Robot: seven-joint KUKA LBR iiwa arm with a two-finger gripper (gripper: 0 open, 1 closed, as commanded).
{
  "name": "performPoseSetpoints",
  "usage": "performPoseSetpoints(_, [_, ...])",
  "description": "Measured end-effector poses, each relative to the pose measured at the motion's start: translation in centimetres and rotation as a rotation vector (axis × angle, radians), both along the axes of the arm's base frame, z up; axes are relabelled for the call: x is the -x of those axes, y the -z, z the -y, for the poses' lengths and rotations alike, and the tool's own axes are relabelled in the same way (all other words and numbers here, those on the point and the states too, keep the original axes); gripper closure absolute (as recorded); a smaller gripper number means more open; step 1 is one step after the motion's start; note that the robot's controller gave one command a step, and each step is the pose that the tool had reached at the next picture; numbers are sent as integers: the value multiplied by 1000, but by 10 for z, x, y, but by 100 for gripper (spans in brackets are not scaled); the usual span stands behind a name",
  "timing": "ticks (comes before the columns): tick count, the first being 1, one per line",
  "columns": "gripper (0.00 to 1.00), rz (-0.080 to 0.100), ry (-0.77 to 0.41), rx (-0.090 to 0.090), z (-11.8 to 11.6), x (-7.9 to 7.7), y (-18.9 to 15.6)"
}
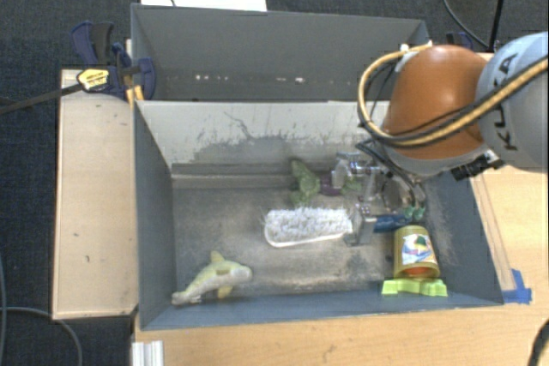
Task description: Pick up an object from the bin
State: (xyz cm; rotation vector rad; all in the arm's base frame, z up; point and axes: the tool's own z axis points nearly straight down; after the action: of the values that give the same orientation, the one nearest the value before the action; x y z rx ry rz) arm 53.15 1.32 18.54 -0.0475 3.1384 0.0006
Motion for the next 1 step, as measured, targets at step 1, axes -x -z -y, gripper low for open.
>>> performPoseSetpoints(1, [0, 0, 0, 0, 0, 0, 0])
